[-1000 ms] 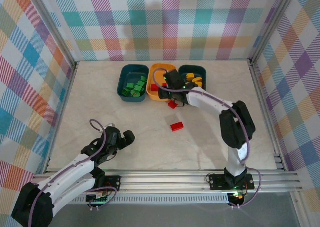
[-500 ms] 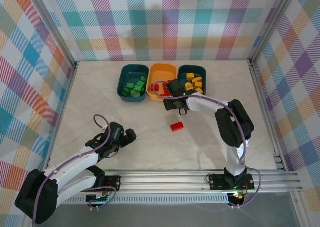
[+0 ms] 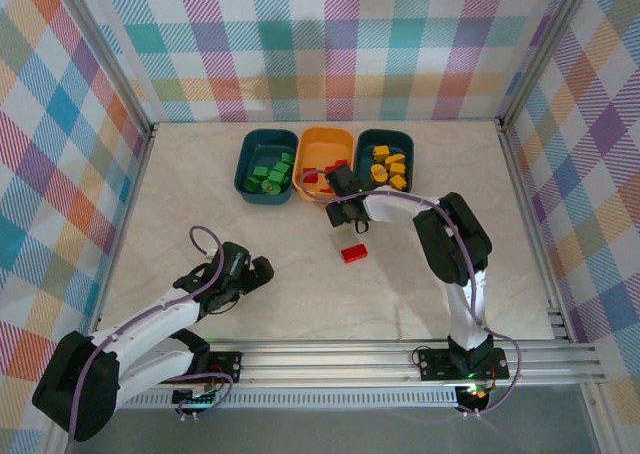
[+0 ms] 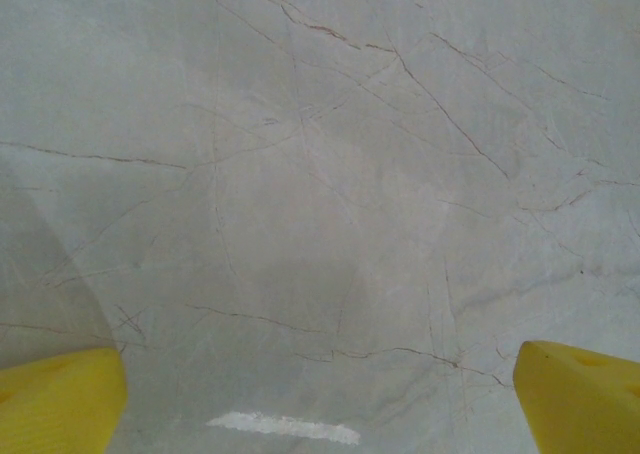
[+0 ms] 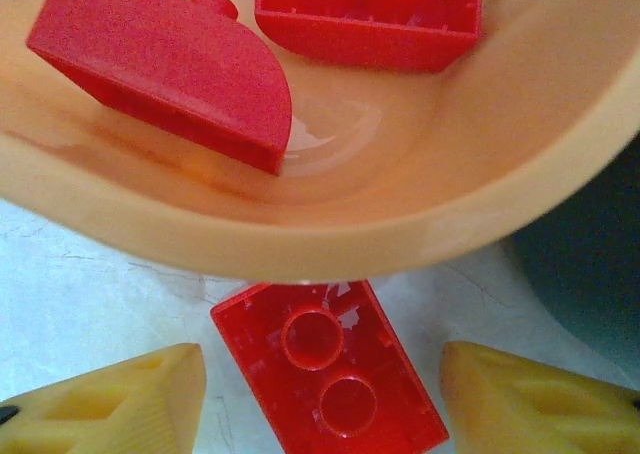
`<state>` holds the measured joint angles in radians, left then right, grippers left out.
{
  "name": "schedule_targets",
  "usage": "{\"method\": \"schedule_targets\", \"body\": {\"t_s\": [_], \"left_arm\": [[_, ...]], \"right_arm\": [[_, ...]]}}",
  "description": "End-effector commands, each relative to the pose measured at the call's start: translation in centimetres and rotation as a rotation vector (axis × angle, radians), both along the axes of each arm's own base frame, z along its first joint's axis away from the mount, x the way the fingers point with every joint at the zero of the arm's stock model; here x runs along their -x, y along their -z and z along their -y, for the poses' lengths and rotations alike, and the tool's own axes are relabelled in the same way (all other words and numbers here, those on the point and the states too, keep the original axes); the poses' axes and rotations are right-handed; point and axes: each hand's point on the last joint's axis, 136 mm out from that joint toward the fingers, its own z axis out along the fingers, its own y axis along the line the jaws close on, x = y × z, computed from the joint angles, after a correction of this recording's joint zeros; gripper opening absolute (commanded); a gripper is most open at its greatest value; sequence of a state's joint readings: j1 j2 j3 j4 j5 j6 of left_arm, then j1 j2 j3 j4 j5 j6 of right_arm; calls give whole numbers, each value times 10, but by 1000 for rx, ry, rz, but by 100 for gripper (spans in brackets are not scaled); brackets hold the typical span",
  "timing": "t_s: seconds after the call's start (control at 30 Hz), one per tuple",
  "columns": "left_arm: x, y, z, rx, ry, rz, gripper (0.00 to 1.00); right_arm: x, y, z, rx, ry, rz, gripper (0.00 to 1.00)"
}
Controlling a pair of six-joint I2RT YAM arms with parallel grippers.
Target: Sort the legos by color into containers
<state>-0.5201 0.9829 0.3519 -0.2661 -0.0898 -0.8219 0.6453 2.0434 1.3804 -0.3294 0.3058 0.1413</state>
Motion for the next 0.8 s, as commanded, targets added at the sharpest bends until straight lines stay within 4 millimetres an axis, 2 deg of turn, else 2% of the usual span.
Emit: {"method": "schedule_targets", "body": {"t_s": [0.0, 0.2, 0.43, 0.57, 0.67, 0.77], "left_arm": [[-13, -11, 24, 102, 57, 43, 100], [-13, -10, 24, 100, 56, 37, 100], [-12, -10, 24, 102, 59, 34, 100], [-9, -11, 22, 103, 55, 41, 100], [-7, -13, 21, 111, 50, 51, 100], [-5, -12, 20, 121, 44, 58, 100]], "right_arm": [[-10, -5, -9, -28, -12, 25, 59], [-5, -9, -15, -67, -15, 29, 42], [7, -19, -18, -90, -12, 50, 32], [26, -35, -20, -112, -27, 95, 30], [43, -56, -18, -151, -27, 125, 30], [51, -78, -16, -201, -22, 152, 30]]}}
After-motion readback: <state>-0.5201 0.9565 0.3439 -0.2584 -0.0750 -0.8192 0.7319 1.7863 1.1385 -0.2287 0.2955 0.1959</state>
